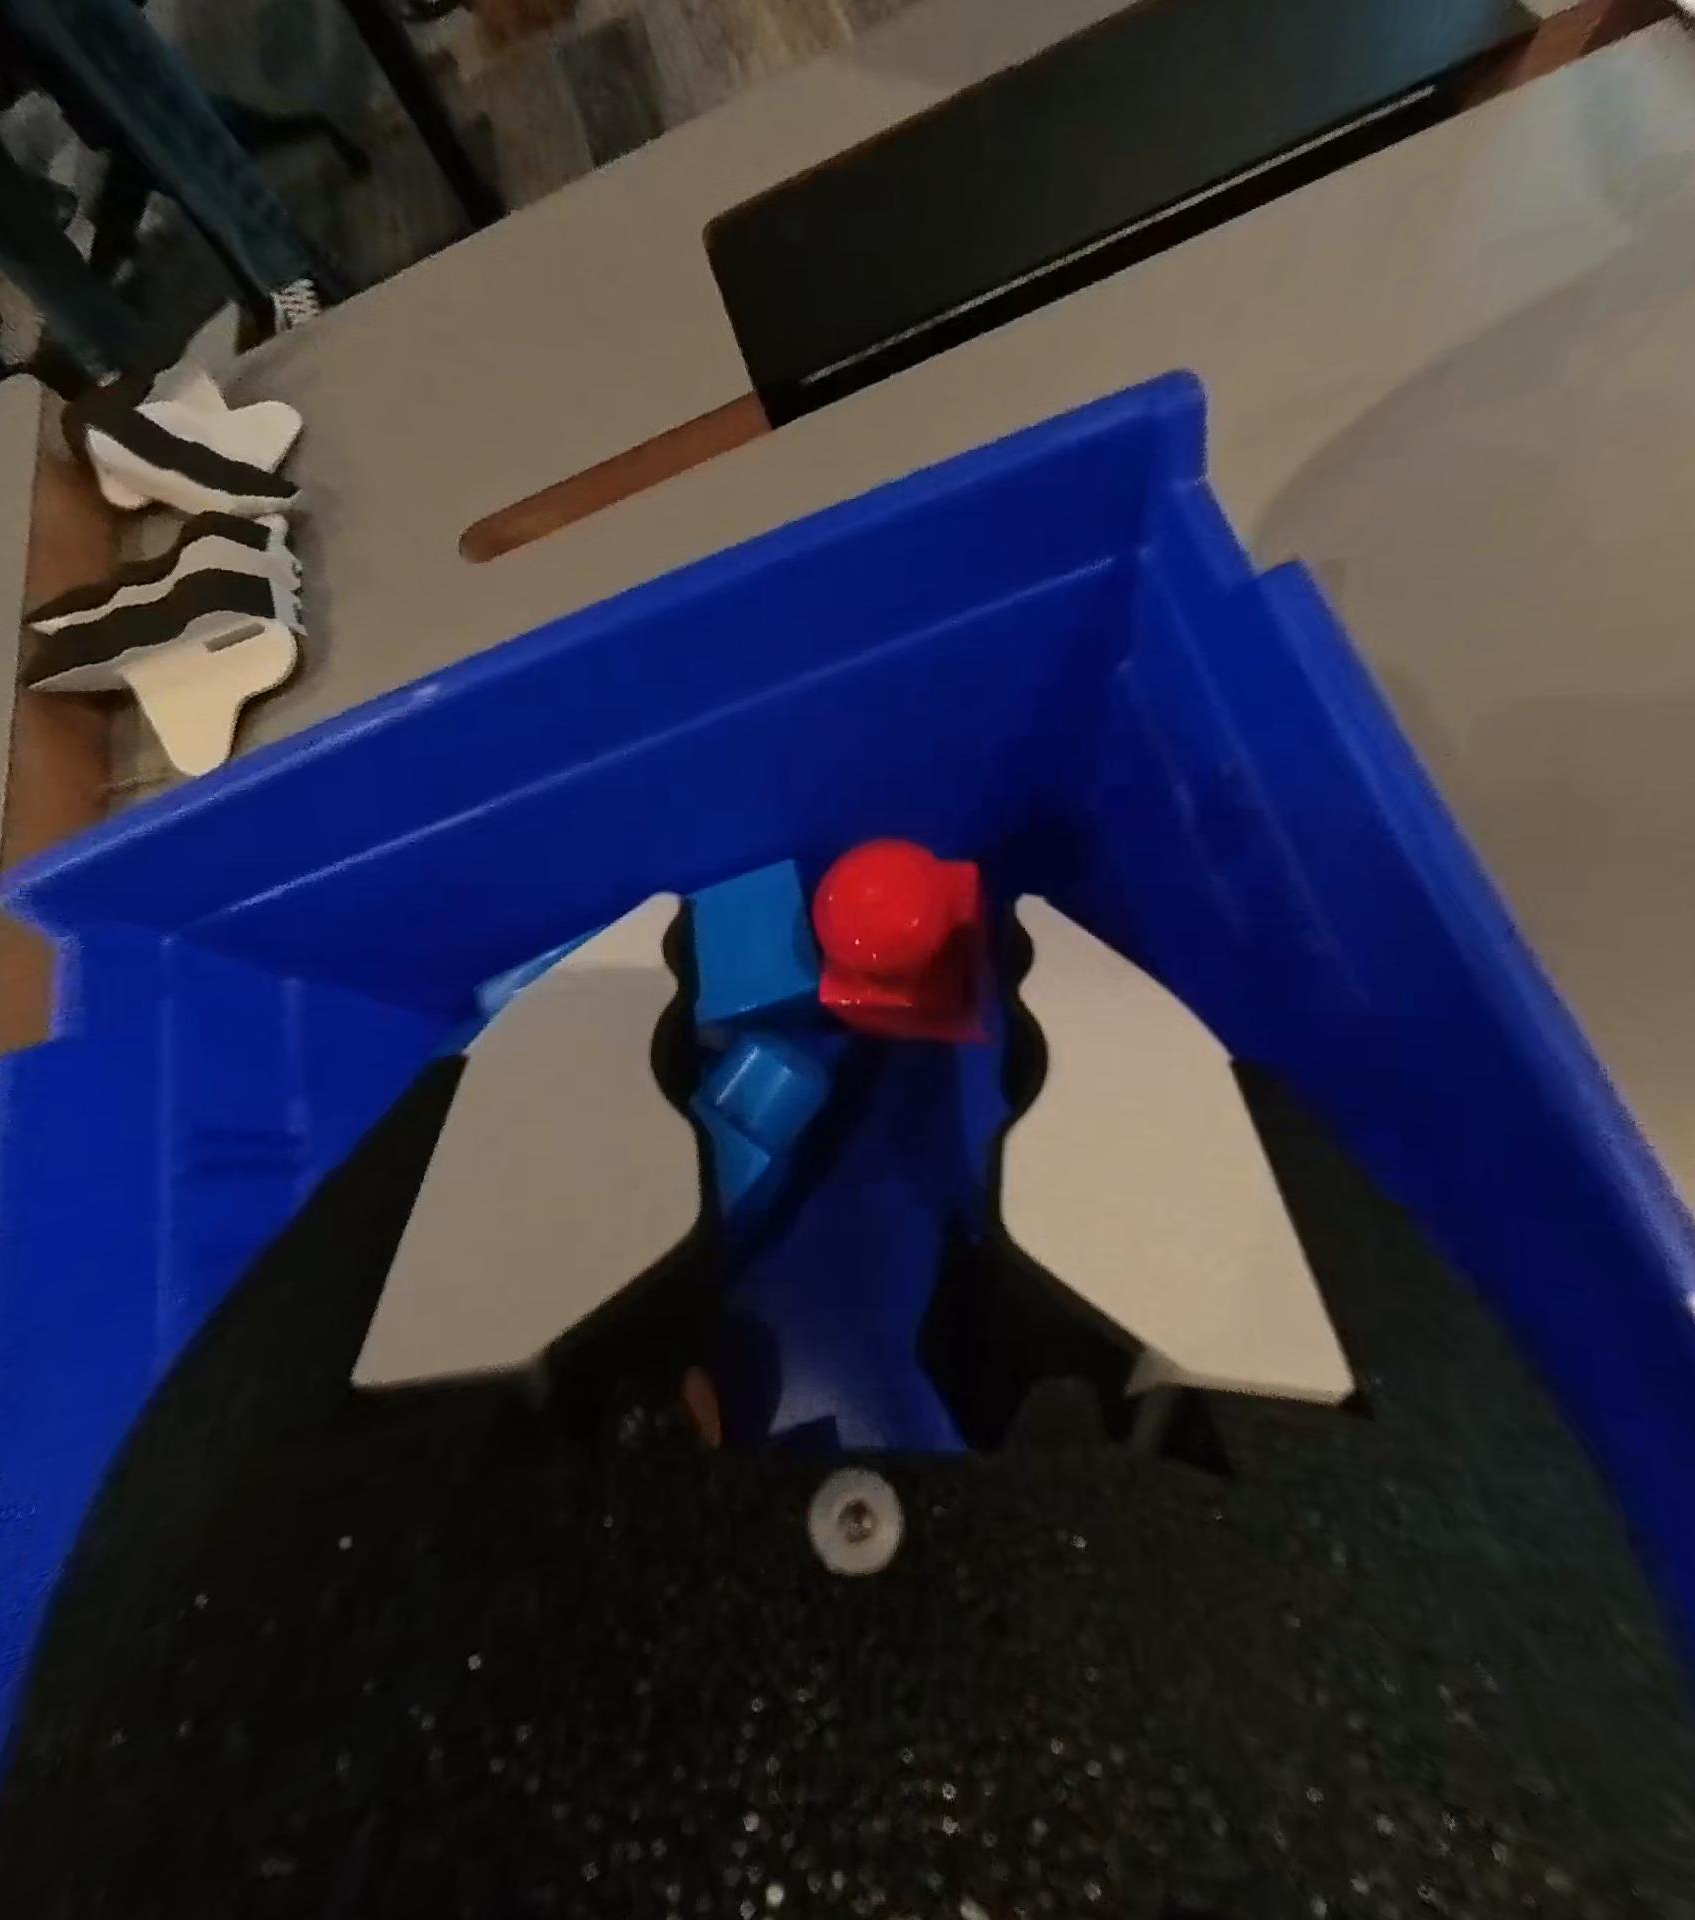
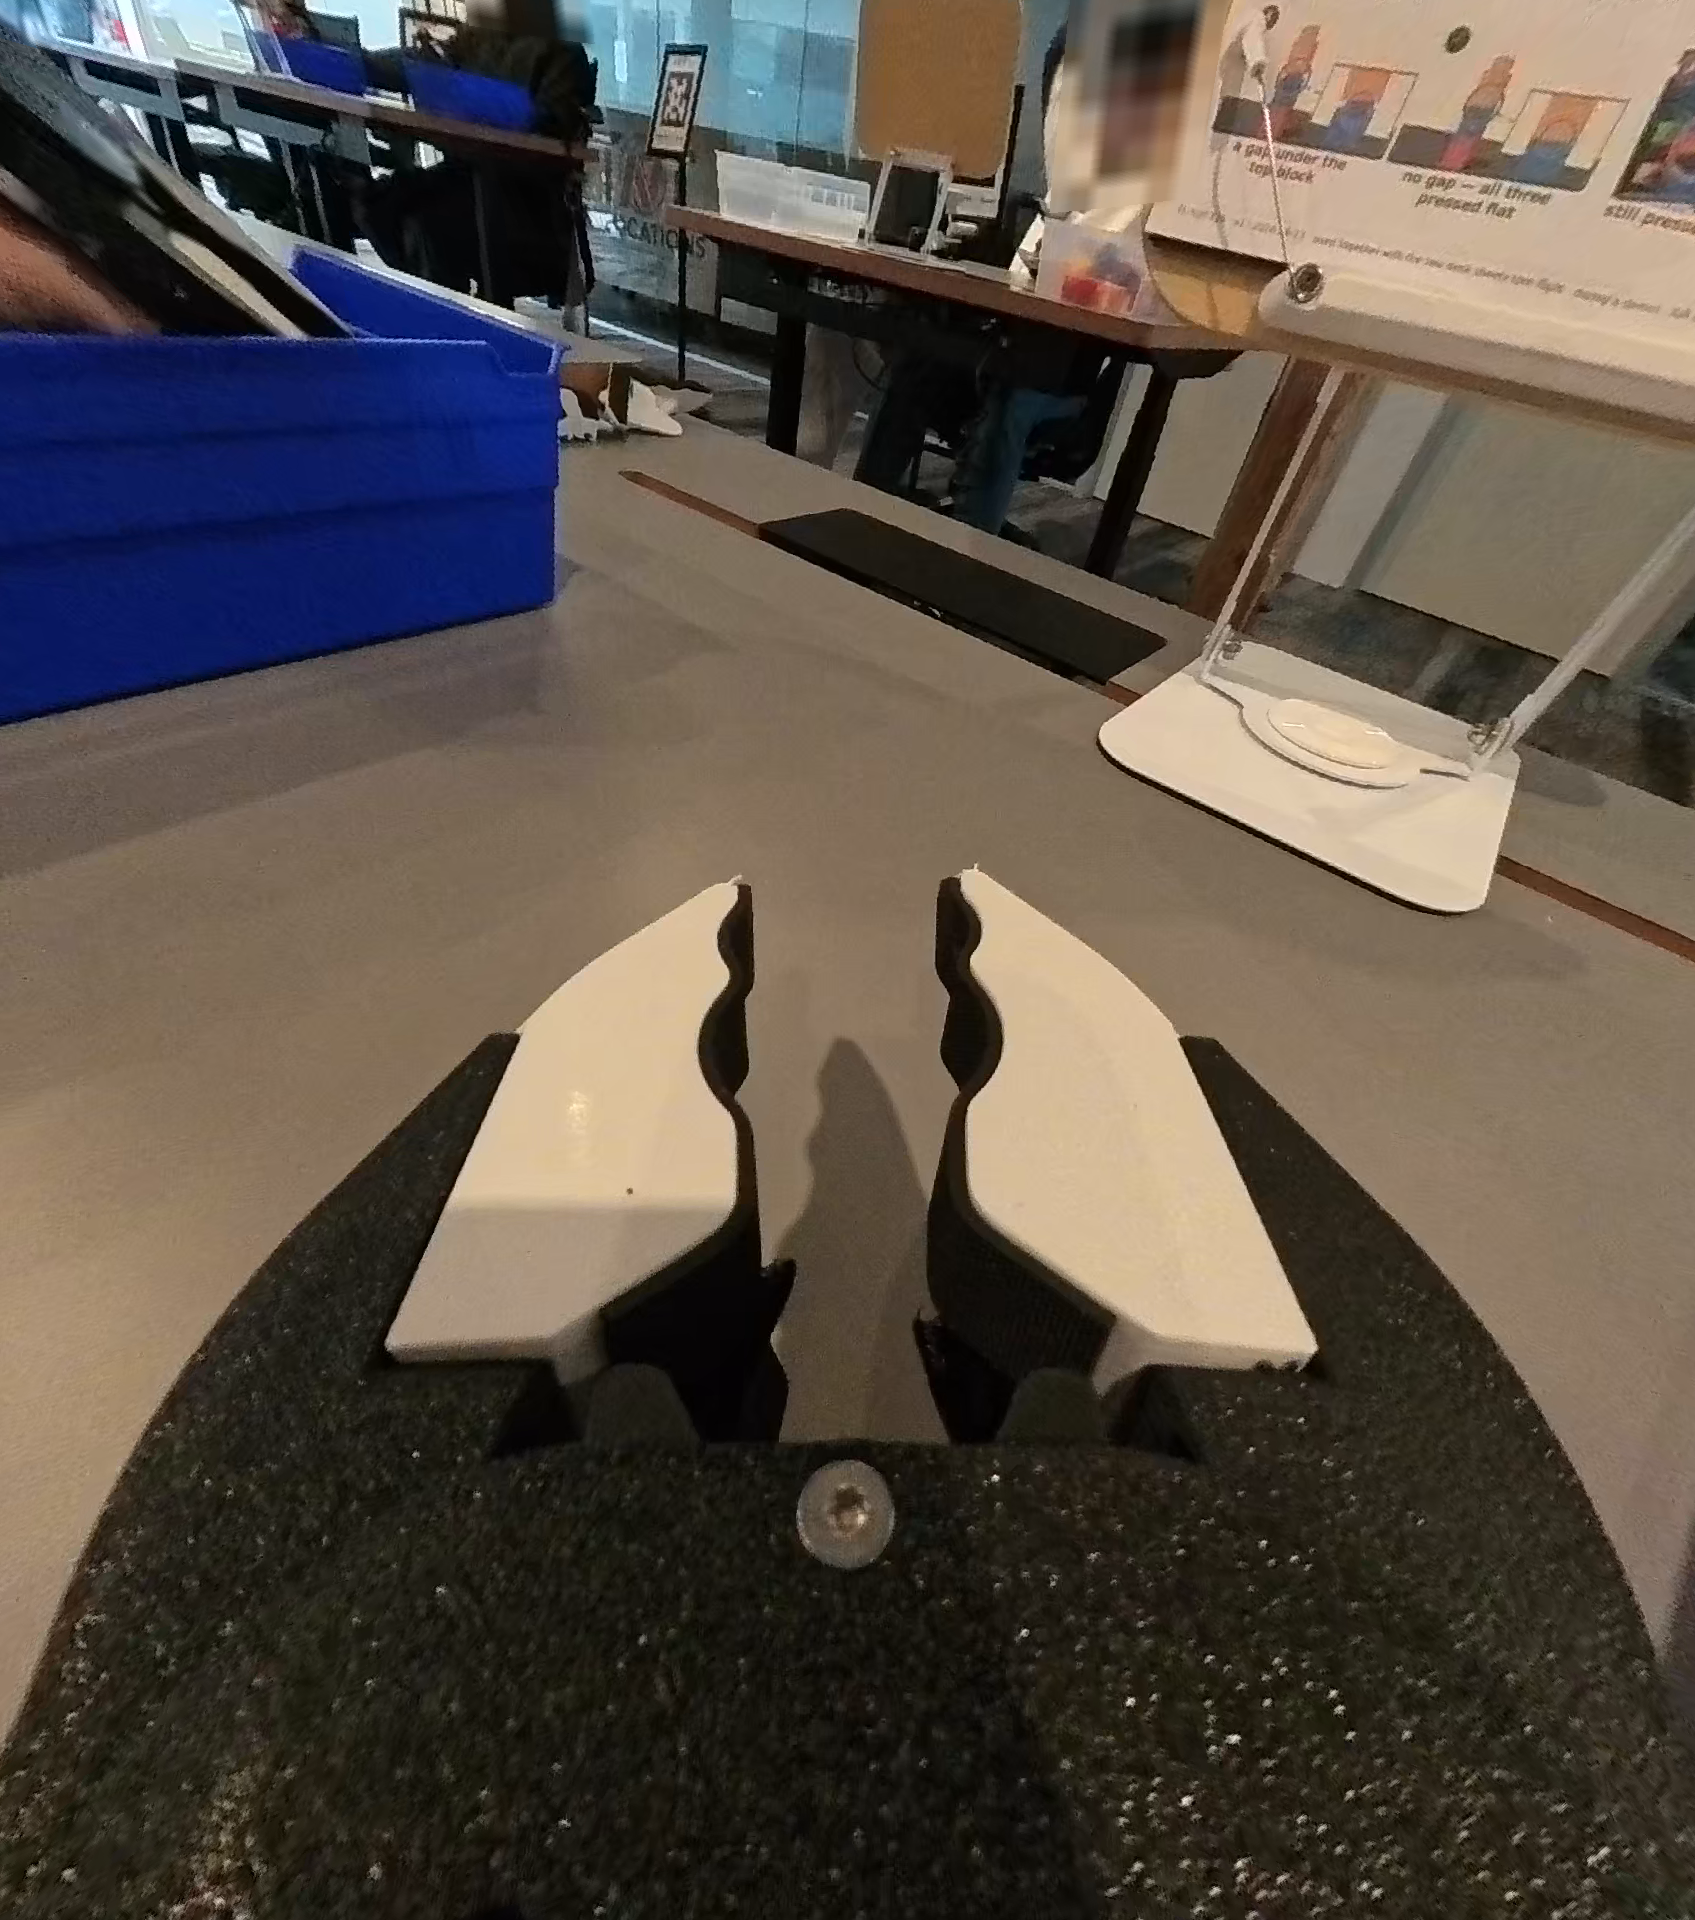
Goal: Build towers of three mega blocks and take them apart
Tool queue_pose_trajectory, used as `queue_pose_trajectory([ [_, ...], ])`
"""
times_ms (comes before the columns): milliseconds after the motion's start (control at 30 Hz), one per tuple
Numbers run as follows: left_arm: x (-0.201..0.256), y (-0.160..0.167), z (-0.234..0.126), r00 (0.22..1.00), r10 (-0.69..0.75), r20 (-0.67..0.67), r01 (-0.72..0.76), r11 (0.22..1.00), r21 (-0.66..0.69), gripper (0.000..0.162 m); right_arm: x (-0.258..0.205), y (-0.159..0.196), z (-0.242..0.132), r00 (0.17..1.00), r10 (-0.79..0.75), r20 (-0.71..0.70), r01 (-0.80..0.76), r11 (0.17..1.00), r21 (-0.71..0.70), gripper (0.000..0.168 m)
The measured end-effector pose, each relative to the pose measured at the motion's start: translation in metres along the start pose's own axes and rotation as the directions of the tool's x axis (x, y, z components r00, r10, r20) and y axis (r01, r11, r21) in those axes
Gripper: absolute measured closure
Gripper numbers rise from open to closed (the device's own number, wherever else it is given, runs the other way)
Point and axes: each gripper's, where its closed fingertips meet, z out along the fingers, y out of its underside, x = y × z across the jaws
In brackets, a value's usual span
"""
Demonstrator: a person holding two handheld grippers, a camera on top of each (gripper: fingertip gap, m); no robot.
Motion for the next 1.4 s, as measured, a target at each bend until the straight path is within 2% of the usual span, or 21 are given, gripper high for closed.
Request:
queue_pose_trajectory([
  [67, 0.002, 0.004, 0.009, 1.0, 0.024, -0.002, -0.024, 0.999, -0.035, 0.109, 0.0, 0.0, 0.0, 1.0, -0.001, -0.002, 0.001, 1.0, 0.0, 0.135],
  [133, 0.004, 0.007, 0.012, 0.998, 0.064, -0.007, -0.064, 0.997, -0.05, 0.13, 0.0, 0.0, 0.0, 1.0, -0.003, -0.001, 0.003, 1.0, 0.003, 0.135],
  [233, -0.004, 0.0, 0.003, 0.995, 0.08, 0.053, -0.079, 0.996, -0.028, 0.133, 0.0, -0.001, -0.001, 1.0, -0.005, -0.007, 0.005, 1.0, 0.009, 0.136],
  [333, -0.017, -0.022, -0.03, 0.985, 0.068, 0.156, -0.082, 0.993, 0.087, 0.133, 0.003, -0.002, -0.002, 1.0, 0.002, -0.023, -0.002, 1.0, 0.018, 0.138],
  [433, -0.017, -0.048, -0.08, 0.974, 0.057, 0.219, -0.107, 0.969, 0.222, 0.133, 0.006, -0.004, -0.003, 0.999, 0.01, -0.038, -0.009, 0.999, 0.032, 0.139],
  [533, 0.021, -0.067, -0.128, 0.99, 0.062, 0.13, -0.103, 0.934, 0.341, 0.134, 0.009, -0.004, -0.003, 0.999, 0.017, -0.051, -0.016, 0.999, 0.034, 0.14],
  [667, 0.121, -0.062, -0.163, 0.974, 0.19, -0.123, -0.128, 0.912, 0.39, 0.134, 0.01, -0.005, -0.004, 0.998, 0.019, -0.062, -0.017, 0.999, 0.041, 0.141],
  [733, 0.173, -0.042, -0.165, 0.938, 0.268, -0.22, -0.175, 0.914, 0.367, 0.134, 0.01, -0.005, -0.004, 0.998, 0.017, -0.068, -0.014, 0.999, 0.043, 0.146],
  [833, 0.226, -0.009, -0.153, 0.902, 0.323, -0.286, -0.226, 0.918, 0.326, 0.134, 0.011, -0.006, -0.005, 0.996, 0.01, -0.083, -0.006, 0.999, 0.054, 0.154],
  [967, 0.262, 0.018, -0.131, 0.885, 0.267, -0.382, -0.16, 0.944, 0.289, 0.134, 0.011, -0.007, -0.005, 0.996, 0.0, -0.089, 0.005, 0.998, 0.056, 0.166],
  [1100, 0.267, 0.024, -0.112, 0.902, 0.242, -0.357, -0.139, 0.947, 0.29, 0.134, 0.01, -0.007, -0.005, 0.996, -0.01, -0.088, 0.014, 0.998, 0.054, 0.168],
  [1400, 0.263, 0.02, -0.1, 0.924, 0.207, -0.321, -0.109, 0.949, 0.297, 0.133, 0.01, -0.006, -0.005, 0.998, 0.023, -0.058, -0.02, 0.998, 0.057, 0.168],
])
